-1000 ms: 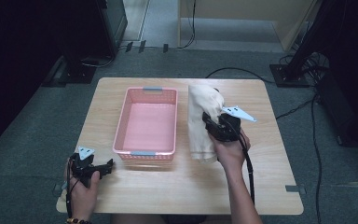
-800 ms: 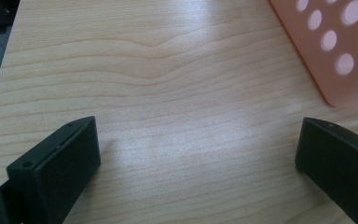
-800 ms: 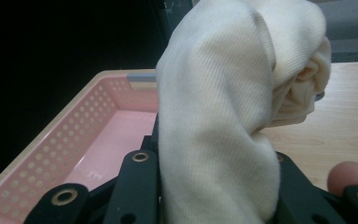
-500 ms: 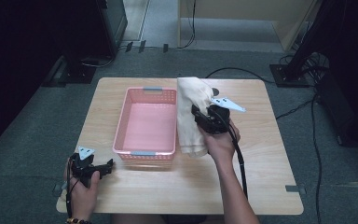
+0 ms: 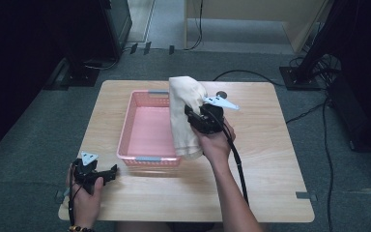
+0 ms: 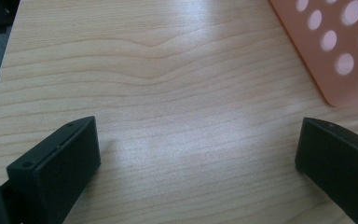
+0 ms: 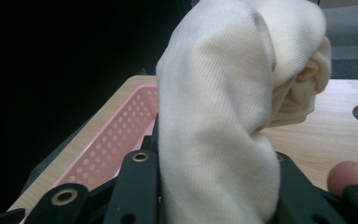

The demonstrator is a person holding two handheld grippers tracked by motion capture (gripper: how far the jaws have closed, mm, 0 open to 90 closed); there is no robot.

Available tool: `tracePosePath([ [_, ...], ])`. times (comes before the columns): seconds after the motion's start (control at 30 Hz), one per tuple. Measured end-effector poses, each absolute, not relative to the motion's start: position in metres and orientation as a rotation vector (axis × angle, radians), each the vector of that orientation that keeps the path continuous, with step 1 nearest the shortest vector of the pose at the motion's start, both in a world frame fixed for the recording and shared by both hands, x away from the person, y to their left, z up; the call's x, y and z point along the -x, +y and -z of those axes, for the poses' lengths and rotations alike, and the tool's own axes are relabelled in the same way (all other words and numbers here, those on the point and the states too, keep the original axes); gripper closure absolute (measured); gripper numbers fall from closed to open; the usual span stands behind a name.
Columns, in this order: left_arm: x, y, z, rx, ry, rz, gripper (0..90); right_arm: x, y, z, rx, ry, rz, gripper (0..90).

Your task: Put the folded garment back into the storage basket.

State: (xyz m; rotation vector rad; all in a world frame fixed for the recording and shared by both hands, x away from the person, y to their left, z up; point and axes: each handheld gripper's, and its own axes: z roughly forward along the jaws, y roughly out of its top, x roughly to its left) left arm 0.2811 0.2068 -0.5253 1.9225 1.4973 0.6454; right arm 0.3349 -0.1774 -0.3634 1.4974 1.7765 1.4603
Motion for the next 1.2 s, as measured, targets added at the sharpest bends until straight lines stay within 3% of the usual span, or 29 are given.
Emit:
tracePosePath([
  [1.2,-0.281,0.206,0.525,-1.918,1.500,-0.648,0.0,-0.364,-0.114,0.379,-1.514,1.827,-1.481,71.5],
])
